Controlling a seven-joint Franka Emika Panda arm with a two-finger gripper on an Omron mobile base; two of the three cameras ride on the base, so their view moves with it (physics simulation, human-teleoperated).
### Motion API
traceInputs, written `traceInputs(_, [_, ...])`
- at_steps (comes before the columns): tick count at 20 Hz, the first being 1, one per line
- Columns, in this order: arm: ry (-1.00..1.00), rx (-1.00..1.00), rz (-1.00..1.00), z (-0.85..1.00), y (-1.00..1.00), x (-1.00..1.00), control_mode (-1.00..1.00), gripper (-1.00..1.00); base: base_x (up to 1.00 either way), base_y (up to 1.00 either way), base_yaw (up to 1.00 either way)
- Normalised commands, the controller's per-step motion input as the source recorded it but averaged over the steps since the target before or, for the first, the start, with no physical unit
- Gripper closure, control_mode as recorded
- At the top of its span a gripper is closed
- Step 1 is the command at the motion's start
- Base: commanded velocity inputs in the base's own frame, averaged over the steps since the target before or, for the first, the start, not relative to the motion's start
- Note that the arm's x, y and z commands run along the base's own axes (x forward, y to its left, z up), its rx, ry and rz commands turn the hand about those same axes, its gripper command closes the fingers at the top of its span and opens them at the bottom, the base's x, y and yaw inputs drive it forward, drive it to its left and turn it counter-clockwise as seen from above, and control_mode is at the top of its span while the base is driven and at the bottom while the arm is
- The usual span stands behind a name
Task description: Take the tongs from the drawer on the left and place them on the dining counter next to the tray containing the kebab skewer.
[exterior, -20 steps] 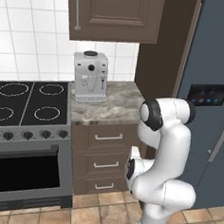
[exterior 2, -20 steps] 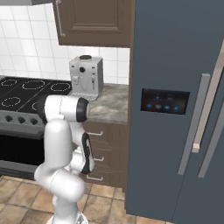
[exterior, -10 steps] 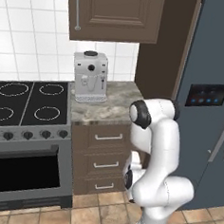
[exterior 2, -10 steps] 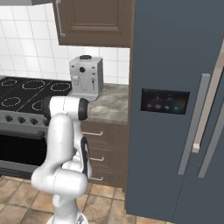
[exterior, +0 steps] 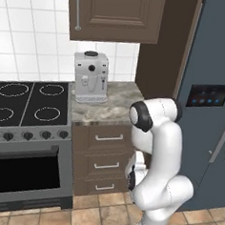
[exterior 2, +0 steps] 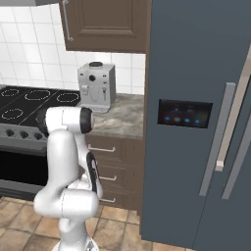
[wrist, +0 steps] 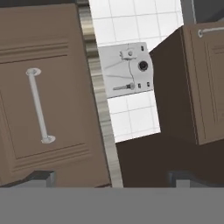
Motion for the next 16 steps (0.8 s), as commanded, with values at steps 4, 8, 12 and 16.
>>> traceInputs(4, [0.36, 0.02, 0.00, 1.00, 0.00, 0.00, -1.00, -1.00, 0.00, 0.00, 0.00])
traceInputs(8, [0.23, 0.07, 0.00, 1.00, 0.11, 0.00, -1.00, -1.00, 0.00, 0.00, 0.00])
traceInputs(12, [0.16, 0.15, 0.00, 1.00, 0.03, 0.00, -1.00, -1.00, 0.00, 0.00, 0.00])
traceInputs(16, [0.04, 0.00, 0.01, 0.15, 0.03, -0.01, -1.00, -1.00, 0.00, 0.00, 0.00])
